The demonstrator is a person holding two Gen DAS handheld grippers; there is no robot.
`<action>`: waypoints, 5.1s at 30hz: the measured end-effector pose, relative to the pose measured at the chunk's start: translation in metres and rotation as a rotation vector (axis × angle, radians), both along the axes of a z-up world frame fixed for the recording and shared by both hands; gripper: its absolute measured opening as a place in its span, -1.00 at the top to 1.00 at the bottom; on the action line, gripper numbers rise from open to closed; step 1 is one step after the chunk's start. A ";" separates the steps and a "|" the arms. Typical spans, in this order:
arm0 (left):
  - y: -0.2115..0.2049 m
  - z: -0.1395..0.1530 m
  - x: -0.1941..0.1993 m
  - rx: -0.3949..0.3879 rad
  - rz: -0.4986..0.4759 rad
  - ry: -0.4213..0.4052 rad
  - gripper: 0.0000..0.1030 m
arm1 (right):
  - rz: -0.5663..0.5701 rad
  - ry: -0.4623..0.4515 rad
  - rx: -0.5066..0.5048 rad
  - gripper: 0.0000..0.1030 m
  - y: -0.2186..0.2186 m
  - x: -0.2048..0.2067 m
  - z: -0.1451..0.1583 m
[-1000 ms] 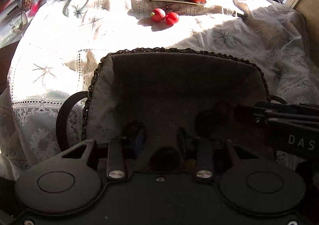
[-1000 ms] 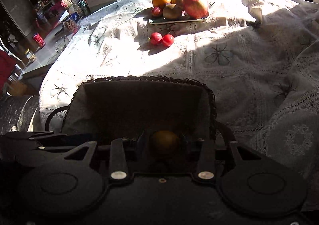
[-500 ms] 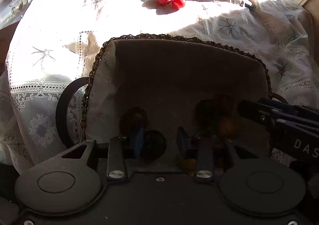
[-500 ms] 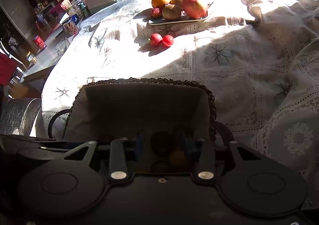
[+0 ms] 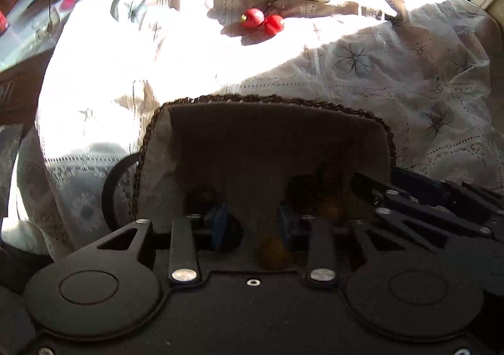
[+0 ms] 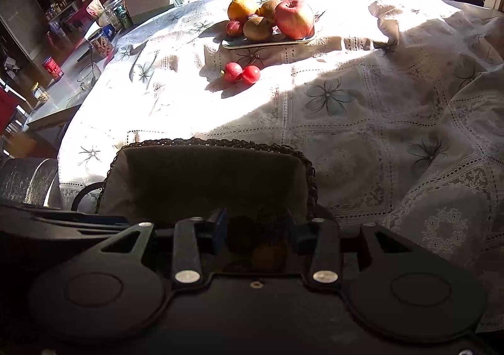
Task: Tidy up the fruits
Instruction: 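Carry both fruits over the basket and open both grippers to drop them, then move both grippers back to the remaining loose fruits, then grasp a red tomato with the right gripper while the left gripper grasps a red radish, then carry both fruits over the basket and open both grippers to drop them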
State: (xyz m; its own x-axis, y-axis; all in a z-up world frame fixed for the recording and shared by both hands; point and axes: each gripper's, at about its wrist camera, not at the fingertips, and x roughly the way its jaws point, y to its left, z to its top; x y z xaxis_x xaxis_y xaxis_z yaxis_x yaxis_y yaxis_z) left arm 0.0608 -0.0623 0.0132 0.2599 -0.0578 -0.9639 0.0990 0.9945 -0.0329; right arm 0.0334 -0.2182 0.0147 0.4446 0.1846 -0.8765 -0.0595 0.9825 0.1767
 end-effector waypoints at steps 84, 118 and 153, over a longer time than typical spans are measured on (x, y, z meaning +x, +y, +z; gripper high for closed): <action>0.008 -0.078 0.232 -0.128 0.079 -0.145 0.20 | -0.352 0.047 -0.026 0.35 0.006 0.228 -0.087; -0.006 -0.132 0.246 0.037 0.126 -0.158 0.15 | -0.346 0.089 -0.014 0.35 0.005 0.233 -0.114; 0.028 -0.031 0.204 -0.023 0.198 -0.207 0.15 | -0.368 0.037 0.034 0.35 -0.007 0.214 -0.060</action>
State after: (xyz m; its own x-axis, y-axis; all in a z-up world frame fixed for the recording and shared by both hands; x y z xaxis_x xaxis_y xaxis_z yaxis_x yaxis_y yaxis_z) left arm 0.2650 -0.0346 -0.0181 0.4594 -0.0074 -0.8882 -0.0899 0.9944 -0.0548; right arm 0.2471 -0.2250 -0.0451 0.4544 0.0478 -0.8895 0.3033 0.9306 0.2049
